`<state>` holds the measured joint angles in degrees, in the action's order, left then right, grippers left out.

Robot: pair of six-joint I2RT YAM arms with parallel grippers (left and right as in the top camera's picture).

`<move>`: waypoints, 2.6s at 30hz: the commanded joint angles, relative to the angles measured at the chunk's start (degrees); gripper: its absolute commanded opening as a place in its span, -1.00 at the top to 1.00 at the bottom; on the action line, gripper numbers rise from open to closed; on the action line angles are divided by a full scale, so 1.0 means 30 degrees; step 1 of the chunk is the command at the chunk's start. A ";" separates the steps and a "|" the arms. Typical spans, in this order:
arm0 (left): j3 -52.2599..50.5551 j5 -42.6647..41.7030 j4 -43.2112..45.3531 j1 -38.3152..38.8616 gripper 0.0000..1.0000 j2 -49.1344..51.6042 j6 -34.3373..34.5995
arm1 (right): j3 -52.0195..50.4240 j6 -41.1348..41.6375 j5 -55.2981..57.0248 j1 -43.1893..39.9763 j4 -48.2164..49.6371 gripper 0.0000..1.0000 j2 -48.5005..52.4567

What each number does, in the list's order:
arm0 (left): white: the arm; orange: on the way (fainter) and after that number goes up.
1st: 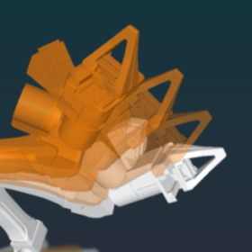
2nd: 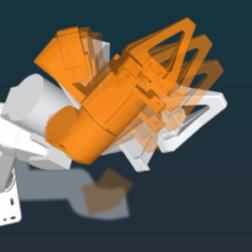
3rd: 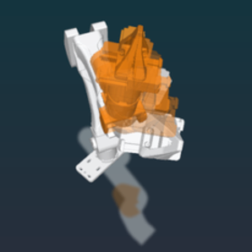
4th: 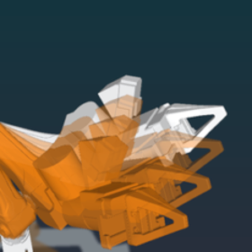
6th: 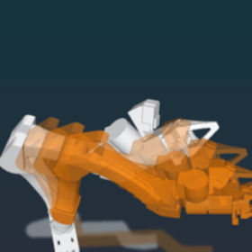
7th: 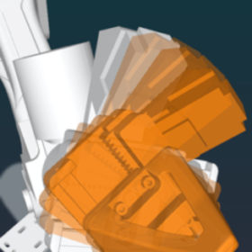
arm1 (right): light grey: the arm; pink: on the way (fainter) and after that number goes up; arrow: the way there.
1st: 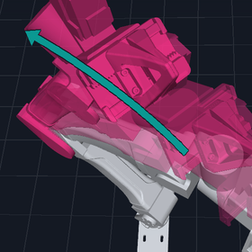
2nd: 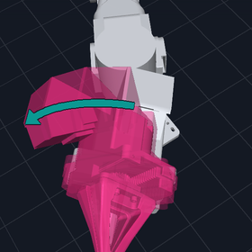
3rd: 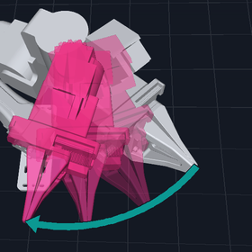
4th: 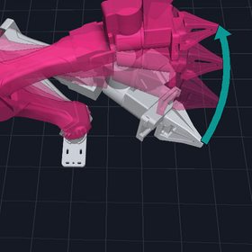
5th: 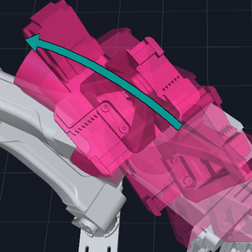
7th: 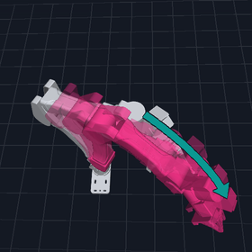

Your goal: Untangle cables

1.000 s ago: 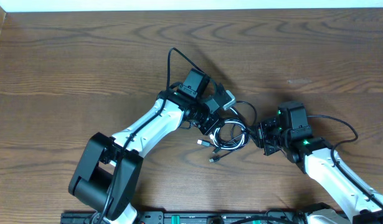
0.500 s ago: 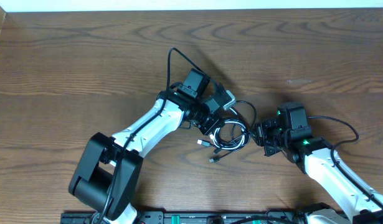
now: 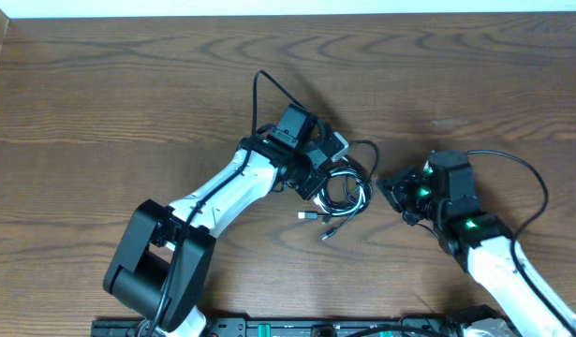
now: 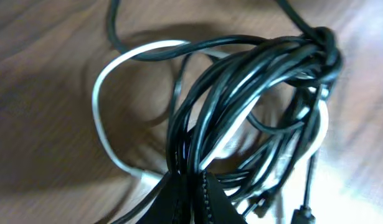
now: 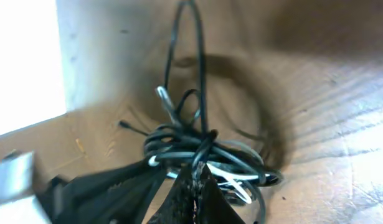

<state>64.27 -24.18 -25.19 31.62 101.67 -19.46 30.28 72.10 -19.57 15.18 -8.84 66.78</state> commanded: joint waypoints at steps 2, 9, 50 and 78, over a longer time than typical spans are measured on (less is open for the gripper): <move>-0.0102 0.1945 0.0007 -0.0066 0.85 -0.0452 0.0459 | 0.0248 -0.1355 0.1574 -0.0066 -0.0882 0.97 -0.1647; -0.0102 0.1770 0.0007 -0.0058 0.85 -0.0452 0.0488 | 0.0248 -0.1486 0.3118 -0.0058 -0.3031 0.90 -0.2659; -0.0102 0.0510 -0.0408 0.1938 0.85 -0.0452 -0.1282 | 0.0248 0.0903 0.0109 -0.0160 -0.1741 0.98 0.1632; -0.0102 0.5217 -0.0080 0.1938 0.85 -0.0452 0.0466 | 0.0248 0.0627 -0.2812 -0.1158 0.0109 0.42 0.1566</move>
<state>64.29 -9.93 -25.28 37.71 101.47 -18.37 30.28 68.73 -28.67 11.49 -8.88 71.55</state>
